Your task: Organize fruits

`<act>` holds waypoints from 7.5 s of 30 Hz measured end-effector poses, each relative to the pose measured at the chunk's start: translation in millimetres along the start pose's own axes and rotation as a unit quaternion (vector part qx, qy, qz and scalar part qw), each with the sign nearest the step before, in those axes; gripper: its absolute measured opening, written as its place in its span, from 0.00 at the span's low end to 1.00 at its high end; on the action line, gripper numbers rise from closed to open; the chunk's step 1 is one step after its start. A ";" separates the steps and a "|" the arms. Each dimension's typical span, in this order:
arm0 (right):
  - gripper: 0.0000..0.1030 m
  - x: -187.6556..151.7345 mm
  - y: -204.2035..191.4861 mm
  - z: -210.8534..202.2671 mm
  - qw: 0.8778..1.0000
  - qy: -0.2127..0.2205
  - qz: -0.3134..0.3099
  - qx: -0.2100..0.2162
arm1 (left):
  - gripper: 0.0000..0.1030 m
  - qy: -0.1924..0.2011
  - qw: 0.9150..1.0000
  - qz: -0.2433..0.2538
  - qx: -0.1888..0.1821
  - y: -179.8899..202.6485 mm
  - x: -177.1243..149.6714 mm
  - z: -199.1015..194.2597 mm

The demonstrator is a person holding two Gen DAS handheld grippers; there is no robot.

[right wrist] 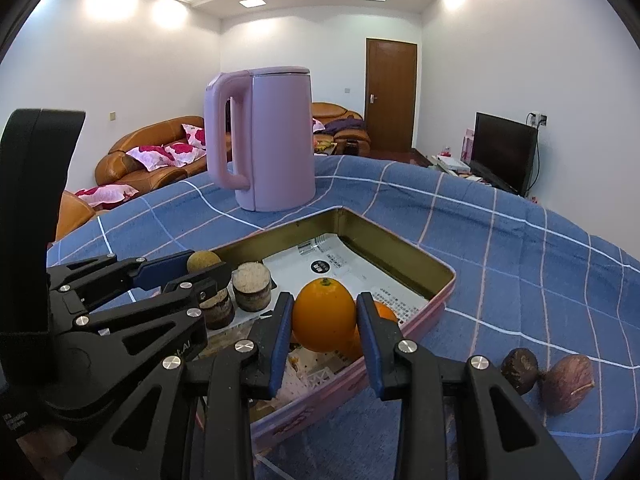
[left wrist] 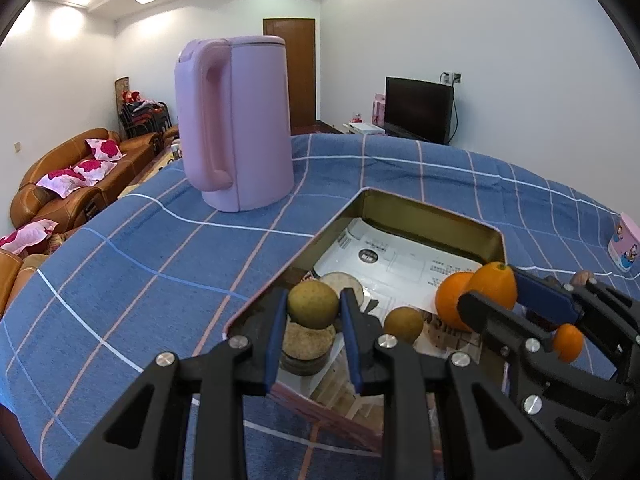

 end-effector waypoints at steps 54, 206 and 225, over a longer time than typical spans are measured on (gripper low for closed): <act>0.66 -34.5 131.0 -100.2 0.989 -0.001 0.071 -0.126 | 0.77 0.035 0.997 0.061 -0.014 86.7 -0.7 -38.6; 0.39 -41.1 136.5 -151.9 0.972 0.135 0.069 -0.180 | 0.44 0.144 0.985 0.065 -0.075 149.1 0.3 -65.5; 0.39 -41.3 129.8 -158.0 0.970 0.149 0.064 -0.179 | 0.44 0.162 0.984 0.055 -0.042 136.9 1.5 -70.5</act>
Point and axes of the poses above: each gripper's, at about its wrist camera, not at the fingertips, and z roughly the way its jaws point, y to its right, x to its top, the point moved 2 cm from there along z, roughly the way its jaws point, and after that the axes turned 8 degrees about y, right-handed, at the moved point
